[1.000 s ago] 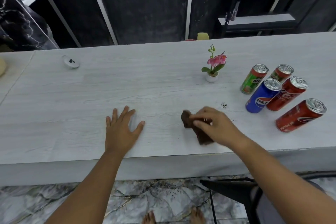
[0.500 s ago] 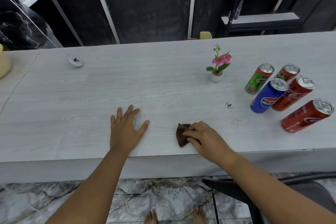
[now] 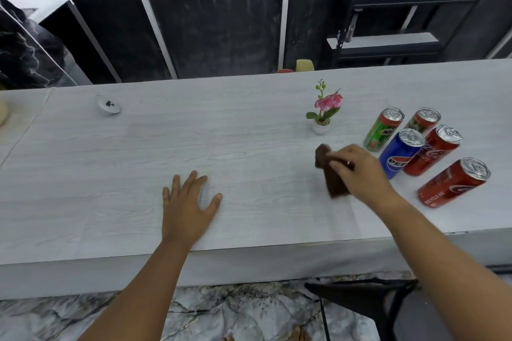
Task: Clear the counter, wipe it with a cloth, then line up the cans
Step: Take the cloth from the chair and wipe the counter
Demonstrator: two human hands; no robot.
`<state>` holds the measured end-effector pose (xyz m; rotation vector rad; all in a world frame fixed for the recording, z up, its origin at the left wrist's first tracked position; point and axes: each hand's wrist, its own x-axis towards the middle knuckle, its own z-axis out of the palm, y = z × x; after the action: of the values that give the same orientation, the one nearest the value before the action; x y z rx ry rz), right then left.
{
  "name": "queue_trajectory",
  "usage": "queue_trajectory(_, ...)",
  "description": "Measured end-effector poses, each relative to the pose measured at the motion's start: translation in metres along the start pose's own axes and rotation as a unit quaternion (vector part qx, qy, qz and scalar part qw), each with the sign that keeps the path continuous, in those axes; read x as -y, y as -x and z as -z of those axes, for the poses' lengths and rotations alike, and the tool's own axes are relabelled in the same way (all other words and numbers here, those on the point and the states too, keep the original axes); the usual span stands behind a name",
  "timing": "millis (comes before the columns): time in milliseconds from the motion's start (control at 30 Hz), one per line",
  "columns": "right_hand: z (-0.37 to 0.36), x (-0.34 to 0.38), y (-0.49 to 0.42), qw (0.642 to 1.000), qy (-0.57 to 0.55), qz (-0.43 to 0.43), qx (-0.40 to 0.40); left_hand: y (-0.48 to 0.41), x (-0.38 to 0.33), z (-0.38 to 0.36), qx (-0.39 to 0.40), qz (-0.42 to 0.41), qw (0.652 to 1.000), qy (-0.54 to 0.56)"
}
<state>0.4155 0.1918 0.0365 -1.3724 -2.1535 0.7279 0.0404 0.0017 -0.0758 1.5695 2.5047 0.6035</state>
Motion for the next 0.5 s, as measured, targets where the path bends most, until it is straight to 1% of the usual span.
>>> queue_trajectory(100, 0.002, -0.012, -0.045, 0.997, 0.060, -0.002, -0.048, -0.001, 0.000, 0.000, 0.003, -0.001, 1.000, -0.003)
queue_trajectory(200, -0.004, -0.026, -0.077, 0.991, 0.127, -0.020, -0.045, -0.001, 0.000, 0.001, 0.002, -0.004, 1.000, -0.005)
queue_trajectory(300, -0.010, -0.042, -0.092, 0.984, 0.164, -0.061, -0.030, -0.001, 0.000, 0.001, 0.003, -0.006, 1.000, -0.013)
queue_trajectory(367, -0.014, -0.052, -0.096, 0.982, 0.170, -0.084, -0.009, 0.000, -0.001, 0.002, 0.000, -0.006, 1.000, -0.012)
queue_trajectory(433, -0.018, -0.058, -0.095, 0.984, 0.146, -0.103, 0.003, 0.000, -0.002, 0.003, -0.002, -0.005, 1.000, -0.010)
queue_trajectory(500, -0.021, -0.061, -0.087, 0.987, 0.126, -0.097, 0.010, 0.000, -0.002, 0.002, -0.003, -0.007, 1.000, -0.009)
